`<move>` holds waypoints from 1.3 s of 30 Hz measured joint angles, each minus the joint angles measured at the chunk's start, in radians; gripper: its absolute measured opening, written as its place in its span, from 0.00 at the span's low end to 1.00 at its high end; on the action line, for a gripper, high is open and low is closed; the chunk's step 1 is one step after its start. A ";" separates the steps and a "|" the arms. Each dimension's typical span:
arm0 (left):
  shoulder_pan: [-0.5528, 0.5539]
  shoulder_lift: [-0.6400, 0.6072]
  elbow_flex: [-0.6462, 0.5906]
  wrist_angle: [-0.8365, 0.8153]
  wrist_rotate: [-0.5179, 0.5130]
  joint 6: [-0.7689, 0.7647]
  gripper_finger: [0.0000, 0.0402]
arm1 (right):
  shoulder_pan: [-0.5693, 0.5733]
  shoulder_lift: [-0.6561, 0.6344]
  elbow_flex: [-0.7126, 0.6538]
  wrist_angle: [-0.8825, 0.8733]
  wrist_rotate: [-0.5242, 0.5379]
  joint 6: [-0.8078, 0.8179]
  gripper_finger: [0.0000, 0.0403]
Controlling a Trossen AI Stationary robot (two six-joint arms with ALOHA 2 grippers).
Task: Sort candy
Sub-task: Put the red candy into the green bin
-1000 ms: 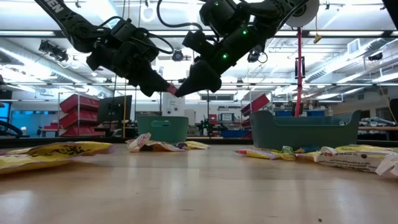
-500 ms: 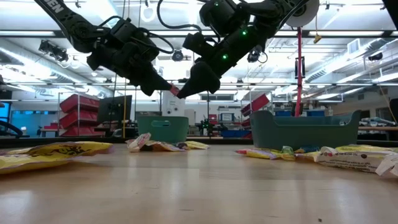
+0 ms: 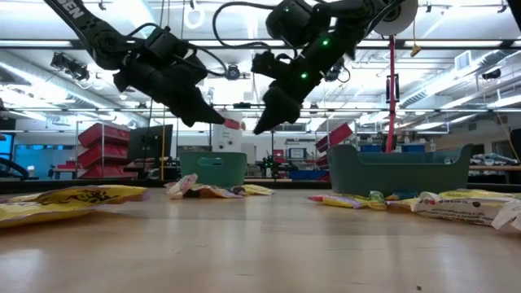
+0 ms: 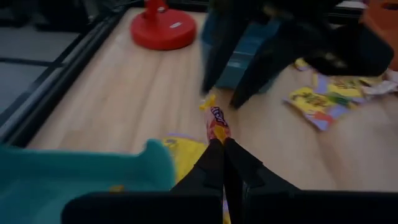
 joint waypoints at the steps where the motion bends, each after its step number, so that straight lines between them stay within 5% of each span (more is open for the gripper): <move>1: 0.017 -0.001 0.000 -0.002 -0.002 -0.012 0.00 | -0.003 -0.012 0.000 -0.034 0.009 0.012 0.26; 9: 0.153 -0.024 0.016 -0.023 -0.009 -0.108 0.00 | -0.030 -0.109 0.000 -0.212 0.014 0.083 0.26; 22: 0.187 -0.021 0.257 -0.507 -0.200 0.021 0.00 | -0.056 -0.239 0.000 -0.320 0.014 0.112 0.25; 39: 0.185 0.078 0.265 -0.524 -0.222 -0.003 0.00 | -0.056 -0.240 0.000 -0.357 0.014 0.142 0.25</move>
